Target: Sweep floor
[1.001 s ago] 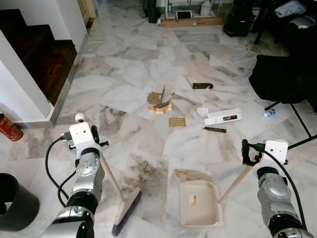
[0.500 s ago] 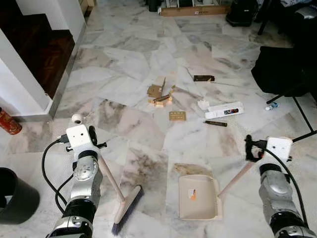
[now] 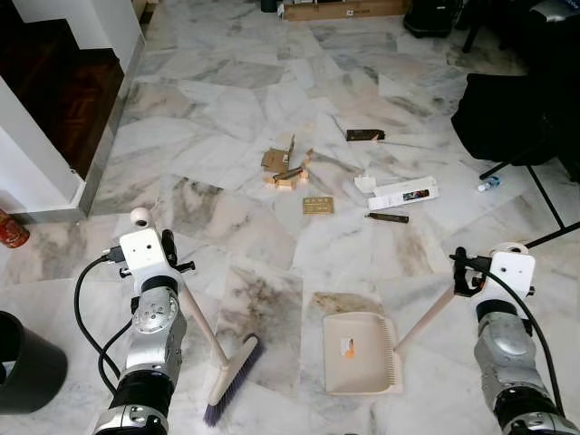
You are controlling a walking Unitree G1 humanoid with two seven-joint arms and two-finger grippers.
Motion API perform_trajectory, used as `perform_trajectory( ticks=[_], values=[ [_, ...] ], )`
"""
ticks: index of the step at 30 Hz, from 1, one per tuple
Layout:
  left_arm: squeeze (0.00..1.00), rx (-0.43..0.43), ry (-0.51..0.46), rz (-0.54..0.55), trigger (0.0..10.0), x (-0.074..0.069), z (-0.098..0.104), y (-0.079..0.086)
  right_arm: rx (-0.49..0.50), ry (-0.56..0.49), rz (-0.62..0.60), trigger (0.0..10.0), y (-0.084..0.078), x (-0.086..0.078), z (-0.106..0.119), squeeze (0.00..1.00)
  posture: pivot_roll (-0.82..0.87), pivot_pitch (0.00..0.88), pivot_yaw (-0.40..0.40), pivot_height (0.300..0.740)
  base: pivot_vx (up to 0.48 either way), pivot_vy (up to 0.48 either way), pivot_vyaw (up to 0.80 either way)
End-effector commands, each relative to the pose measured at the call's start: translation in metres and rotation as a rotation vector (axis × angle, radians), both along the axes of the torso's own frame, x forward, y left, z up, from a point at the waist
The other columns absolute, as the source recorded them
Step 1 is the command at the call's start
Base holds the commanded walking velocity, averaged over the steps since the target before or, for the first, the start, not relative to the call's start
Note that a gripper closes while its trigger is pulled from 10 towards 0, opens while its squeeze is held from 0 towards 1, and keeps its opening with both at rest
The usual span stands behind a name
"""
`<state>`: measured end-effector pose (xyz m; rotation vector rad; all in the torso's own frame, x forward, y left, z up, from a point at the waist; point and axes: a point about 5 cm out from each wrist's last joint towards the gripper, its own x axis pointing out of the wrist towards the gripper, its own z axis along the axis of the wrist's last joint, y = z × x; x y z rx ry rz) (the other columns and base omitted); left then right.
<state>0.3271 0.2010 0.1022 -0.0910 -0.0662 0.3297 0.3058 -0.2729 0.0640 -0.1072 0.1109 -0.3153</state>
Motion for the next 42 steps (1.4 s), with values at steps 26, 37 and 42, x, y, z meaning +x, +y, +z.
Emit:
perform_trajectory(
  ticks=[26, 37, 42],
  values=[
    [0.00, 0.033, 0.084, 0.014, 10.0, -0.015, -0.015, 0.002, 0.015, -0.048, 0.118, 0.0, 0.016, 0.010, 0.008, 0.00, -0.04, 0.230, 0.012, 0.740, 0.000, 0.000, 0.00],
    [0.00, 0.027, 0.089, -0.001, 10.0, -0.011, -0.015, -0.002, 0.017, -0.037, 0.102, 0.0, 0.012, 0.006, 0.004, 0.00, -0.05, 0.215, 0.013, 0.740, 0.000, 0.000, 0.00],
    [0.00, 0.020, 0.082, -0.011, 10.0, -0.005, -0.013, -0.006, 0.029, -0.044, 0.100, 0.0, 0.014, 0.009, 0.006, 0.00, -0.05, 0.184, 0.009, 0.740, 0.000, 0.000, 0.00]
  ],
)
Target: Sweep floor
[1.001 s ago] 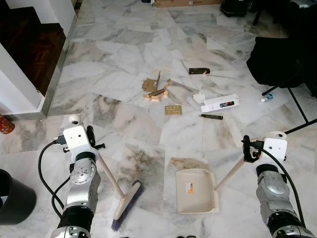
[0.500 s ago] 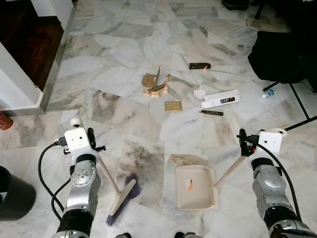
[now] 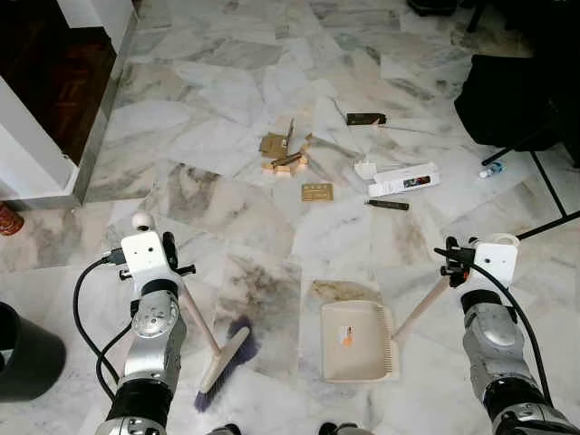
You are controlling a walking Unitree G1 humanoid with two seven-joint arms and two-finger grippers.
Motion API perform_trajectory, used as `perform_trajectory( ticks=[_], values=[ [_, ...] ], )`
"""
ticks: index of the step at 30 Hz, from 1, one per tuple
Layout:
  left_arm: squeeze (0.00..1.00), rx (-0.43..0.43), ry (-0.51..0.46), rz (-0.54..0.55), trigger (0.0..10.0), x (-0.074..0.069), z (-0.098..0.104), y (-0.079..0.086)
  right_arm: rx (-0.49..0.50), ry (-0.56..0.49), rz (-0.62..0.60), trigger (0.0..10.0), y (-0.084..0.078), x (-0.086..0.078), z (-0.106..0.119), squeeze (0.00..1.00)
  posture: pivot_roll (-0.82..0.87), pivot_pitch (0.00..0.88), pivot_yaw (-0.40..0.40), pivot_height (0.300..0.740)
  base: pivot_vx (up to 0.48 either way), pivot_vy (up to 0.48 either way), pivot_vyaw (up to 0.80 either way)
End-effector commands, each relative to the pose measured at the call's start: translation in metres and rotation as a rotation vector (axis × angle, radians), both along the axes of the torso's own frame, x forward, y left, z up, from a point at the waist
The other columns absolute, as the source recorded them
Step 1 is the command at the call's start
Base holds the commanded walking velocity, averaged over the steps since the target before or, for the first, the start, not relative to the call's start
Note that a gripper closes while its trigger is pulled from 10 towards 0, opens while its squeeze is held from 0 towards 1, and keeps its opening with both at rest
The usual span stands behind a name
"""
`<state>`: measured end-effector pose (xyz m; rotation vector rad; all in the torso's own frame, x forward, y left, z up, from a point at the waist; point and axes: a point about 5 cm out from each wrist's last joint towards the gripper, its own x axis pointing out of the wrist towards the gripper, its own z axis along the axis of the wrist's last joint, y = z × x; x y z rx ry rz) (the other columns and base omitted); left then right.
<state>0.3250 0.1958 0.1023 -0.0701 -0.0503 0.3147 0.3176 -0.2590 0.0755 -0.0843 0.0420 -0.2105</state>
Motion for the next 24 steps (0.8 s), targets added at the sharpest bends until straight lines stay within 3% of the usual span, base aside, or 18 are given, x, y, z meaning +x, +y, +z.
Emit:
perform_trajectory(
  ticks=[1, 13, 14, 15, 24],
  values=[
    [0.00, 0.000, 0.060, 0.001, 10.0, 0.000, -0.011, -0.002, 0.014, 0.018, -0.007, 0.0, 0.001, -0.002, -0.005, 0.00, -0.05, 0.176, 0.007, 0.740, 0.000, 0.000, 0.00],
    [0.00, -0.003, -0.006, -0.003, 10.0, 0.017, 0.007, -0.003, 0.023, -0.066, -0.001, 0.0, 0.020, 0.009, 0.008, 0.00, -0.05, 0.078, -0.005, 0.740, 0.000, 0.000, 0.00],
    [0.00, -0.005, -0.017, -0.003, 10.0, 0.020, 0.011, -0.003, 0.028, -0.083, 0.001, 5.6, 0.022, 0.010, 0.011, 0.00, -0.05, 0.067, -0.005, 0.740, 0.000, 0.000, 0.00],
    [0.00, -0.004, -0.028, -0.003, 10.0, 0.021, 0.013, -0.003, 0.037, -0.099, -0.001, 10.0, 0.024, 0.010, 0.013, 0.00, -0.05, 0.061, -0.006, 0.740, 0.000, 0.000, 0.00],
    [0.00, 0.032, -0.149, -0.047, 10.0, 0.031, 0.039, -0.017, 0.045, -0.189, -0.018, 10.0, 0.028, 0.010, 0.027, 0.00, -0.07, 0.017, -0.009, 0.740, 0.000, 0.000, 0.00]
  ],
)
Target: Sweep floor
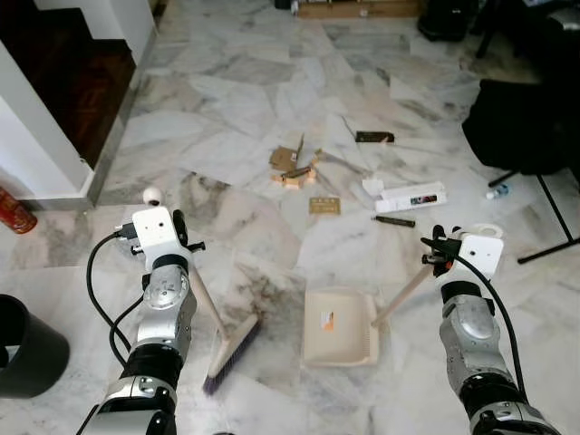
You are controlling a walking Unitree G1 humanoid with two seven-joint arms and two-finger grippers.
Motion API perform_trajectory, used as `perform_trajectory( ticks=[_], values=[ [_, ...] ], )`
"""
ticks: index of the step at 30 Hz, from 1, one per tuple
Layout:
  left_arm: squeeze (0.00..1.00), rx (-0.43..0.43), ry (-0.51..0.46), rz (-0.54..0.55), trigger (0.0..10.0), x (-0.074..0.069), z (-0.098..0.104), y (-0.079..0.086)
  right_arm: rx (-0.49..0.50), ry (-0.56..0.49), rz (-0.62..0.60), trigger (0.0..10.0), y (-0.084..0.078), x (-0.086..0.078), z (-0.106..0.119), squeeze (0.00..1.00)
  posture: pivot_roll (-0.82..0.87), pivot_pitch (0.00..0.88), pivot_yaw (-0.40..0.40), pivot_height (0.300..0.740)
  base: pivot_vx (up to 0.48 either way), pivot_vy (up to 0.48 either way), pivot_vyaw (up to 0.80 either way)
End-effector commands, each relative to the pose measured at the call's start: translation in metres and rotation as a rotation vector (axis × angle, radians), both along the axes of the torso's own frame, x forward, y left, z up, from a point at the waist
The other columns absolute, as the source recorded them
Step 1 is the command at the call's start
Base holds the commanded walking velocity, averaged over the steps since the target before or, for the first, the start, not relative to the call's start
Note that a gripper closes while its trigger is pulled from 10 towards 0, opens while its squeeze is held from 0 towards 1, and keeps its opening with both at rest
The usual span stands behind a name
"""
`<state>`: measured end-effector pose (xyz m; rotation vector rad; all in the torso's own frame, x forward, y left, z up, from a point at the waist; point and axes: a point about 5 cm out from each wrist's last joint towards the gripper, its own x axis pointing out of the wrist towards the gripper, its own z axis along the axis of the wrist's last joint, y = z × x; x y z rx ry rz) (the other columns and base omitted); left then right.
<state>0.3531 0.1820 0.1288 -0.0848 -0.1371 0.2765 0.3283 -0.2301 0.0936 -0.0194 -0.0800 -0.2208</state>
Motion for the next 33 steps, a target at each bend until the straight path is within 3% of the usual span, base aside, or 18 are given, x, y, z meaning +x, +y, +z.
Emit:
perform_trajectory(
  ticks=[1, 9, 20, 33],
  values=[
    [0.00, 0.030, -0.077, -0.015, 10.0, 0.003, 0.016, -0.006, -0.006, -0.066, -0.014, 10.0, -0.001, 0.000, 0.010, 0.00, -0.07, 0.012, -0.011, 0.740, 0.000, 0.000, 0.00],
    [0.00, 0.028, -0.087, -0.052, 10.0, 0.011, 0.020, -0.016, -0.006, -0.072, -0.012, 10.0, 0.004, 0.003, 0.014, 0.00, -0.08, 0.000, -0.002, 0.740, 0.000, 0.000, 0.00],
    [0.00, 0.030, -0.061, -0.021, 10.0, 0.007, 0.010, -0.003, 0.011, -0.061, -0.003, 10.0, 0.010, -0.002, 0.008, 0.00, -0.10, 0.000, 0.019, 0.740, 0.000, 0.000, 0.00],
    [0.00, 0.028, -0.056, -0.005, 10.0, 0.011, 0.014, 0.008, 0.046, -0.033, 0.014, 10.0, 0.020, -0.002, 0.002, 0.00, -0.09, 0.000, 0.025, 0.740, 0.315, 0.000, 0.00]
  ],
)
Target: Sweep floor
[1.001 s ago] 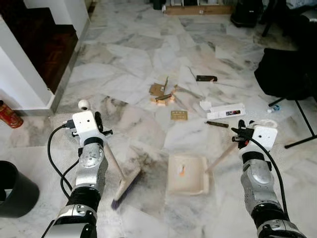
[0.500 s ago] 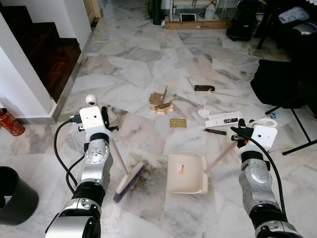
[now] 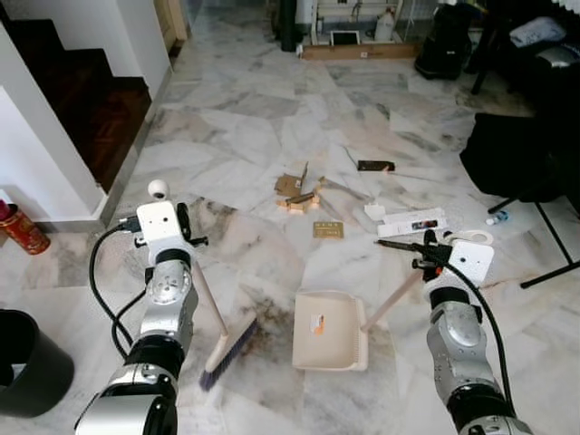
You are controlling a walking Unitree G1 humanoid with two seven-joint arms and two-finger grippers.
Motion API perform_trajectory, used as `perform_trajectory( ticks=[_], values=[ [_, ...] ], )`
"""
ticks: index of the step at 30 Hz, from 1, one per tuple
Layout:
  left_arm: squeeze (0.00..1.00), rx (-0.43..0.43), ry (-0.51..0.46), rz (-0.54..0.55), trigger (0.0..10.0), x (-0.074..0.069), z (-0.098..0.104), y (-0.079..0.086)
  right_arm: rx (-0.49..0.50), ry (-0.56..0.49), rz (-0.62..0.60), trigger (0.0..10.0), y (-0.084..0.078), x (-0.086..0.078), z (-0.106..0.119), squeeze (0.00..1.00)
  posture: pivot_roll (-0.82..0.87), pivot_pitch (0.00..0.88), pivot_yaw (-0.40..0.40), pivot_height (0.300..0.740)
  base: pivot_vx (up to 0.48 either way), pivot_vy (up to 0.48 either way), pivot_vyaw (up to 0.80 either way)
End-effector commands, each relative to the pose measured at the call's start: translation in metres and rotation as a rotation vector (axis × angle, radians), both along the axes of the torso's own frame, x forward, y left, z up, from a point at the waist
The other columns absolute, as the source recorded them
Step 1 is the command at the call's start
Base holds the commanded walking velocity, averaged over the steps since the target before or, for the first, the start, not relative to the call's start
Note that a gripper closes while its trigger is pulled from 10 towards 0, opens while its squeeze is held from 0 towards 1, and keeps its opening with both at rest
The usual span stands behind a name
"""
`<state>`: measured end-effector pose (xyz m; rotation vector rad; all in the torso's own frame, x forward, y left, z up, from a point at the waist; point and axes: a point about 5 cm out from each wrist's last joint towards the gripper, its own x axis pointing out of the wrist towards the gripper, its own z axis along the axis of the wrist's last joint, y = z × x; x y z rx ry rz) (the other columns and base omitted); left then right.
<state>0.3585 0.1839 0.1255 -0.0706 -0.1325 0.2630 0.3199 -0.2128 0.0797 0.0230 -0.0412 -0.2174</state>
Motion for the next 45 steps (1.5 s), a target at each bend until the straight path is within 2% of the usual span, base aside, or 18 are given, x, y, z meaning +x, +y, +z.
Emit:
perform_trajectory(
  ticks=[1, 45],
  values=[
    [0.00, 0.013, -0.063, 0.008, 10.0, 0.0059, 0.0174, 0.0062, 0.000, -0.069, 0.007, 10.0, 0.0026, 0.0066, 0.0163, 0.00, -0.09, 0.000, 0.025, 0.740, 0.337, 0.000, 0.00],
    [0.00, 0.001, -0.080, 0.041, 10.0, 0.0097, 0.0232, 0.0121, 0.002, -0.028, 0.010, 10.0, 0.0026, 0.0072, 0.0130, 0.00, -0.06, 0.048, 0.012, 0.740, 0.354, 0.000, 0.00]
  ],
)
